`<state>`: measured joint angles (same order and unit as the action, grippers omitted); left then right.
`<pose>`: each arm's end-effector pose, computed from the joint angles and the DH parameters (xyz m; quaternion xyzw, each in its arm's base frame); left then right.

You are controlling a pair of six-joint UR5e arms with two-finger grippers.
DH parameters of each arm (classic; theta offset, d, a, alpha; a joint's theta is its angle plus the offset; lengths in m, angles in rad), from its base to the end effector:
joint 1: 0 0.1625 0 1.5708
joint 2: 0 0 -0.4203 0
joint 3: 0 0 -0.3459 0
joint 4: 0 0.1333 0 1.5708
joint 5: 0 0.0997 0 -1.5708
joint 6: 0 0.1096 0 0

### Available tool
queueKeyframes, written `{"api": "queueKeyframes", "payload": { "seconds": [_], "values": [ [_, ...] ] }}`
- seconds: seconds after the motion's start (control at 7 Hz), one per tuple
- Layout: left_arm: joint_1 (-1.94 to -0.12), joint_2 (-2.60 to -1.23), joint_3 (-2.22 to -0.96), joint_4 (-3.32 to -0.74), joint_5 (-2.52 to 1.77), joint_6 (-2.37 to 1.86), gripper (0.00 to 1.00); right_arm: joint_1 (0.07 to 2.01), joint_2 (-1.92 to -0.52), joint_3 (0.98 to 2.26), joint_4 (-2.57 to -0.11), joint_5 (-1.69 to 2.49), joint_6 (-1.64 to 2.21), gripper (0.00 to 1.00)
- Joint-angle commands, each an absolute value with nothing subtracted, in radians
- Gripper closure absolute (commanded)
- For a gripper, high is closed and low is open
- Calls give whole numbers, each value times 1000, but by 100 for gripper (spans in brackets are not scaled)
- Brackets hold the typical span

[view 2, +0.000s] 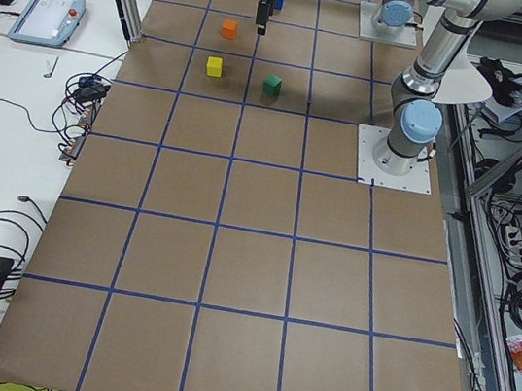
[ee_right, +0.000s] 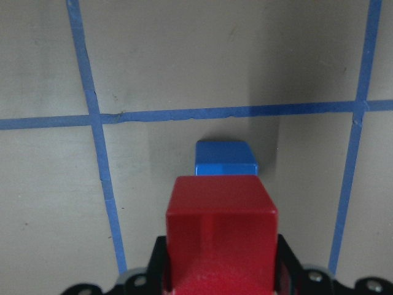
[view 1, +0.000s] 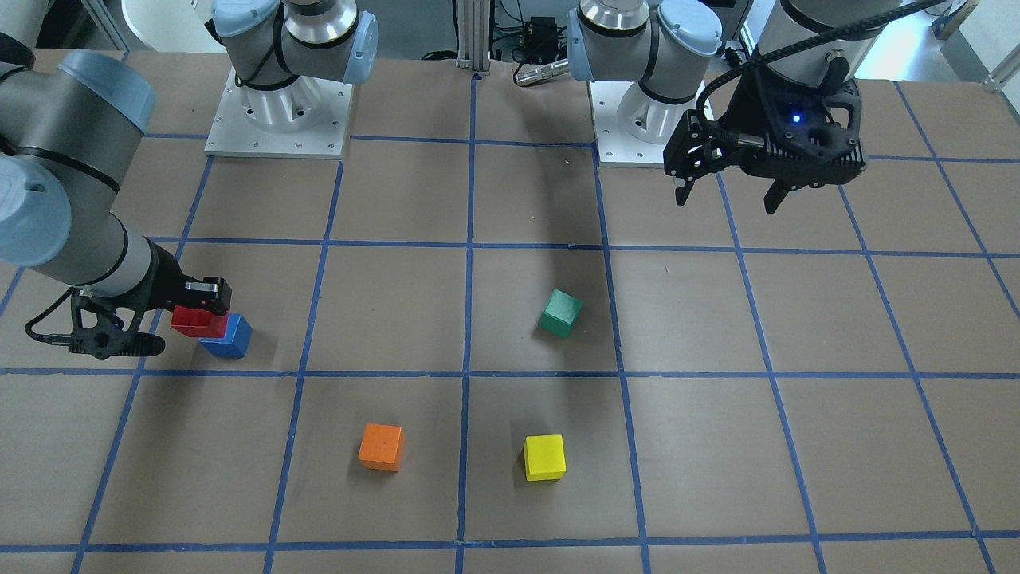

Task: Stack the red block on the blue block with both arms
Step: 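Lower the red cube onto the blue cube and open the right gripper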

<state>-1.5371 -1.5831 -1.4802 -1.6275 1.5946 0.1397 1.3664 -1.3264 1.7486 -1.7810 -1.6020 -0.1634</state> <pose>-0.1154 -0.4562 0.5024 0.0528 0.9985 -0.0097 0.0128 0.0274 -0.5078 0.3005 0.0187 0.9941 0.1068 0.0041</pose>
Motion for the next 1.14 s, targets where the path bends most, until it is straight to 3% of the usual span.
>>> {"api": "queueKeyframes", "payload": {
  "seconds": [0.0, 1.0],
  "values": [
    [-1537, -1583, -1482, -1628, 1595, 140, 0, 1358, -1327, 1802, -1839, -1601, -190, 100],
    [-1536, -1580, -1479, -1624, 1592, 133, 0, 1344, -1325, 1841, -1856, -1626, -212, 100]
  ]
}}
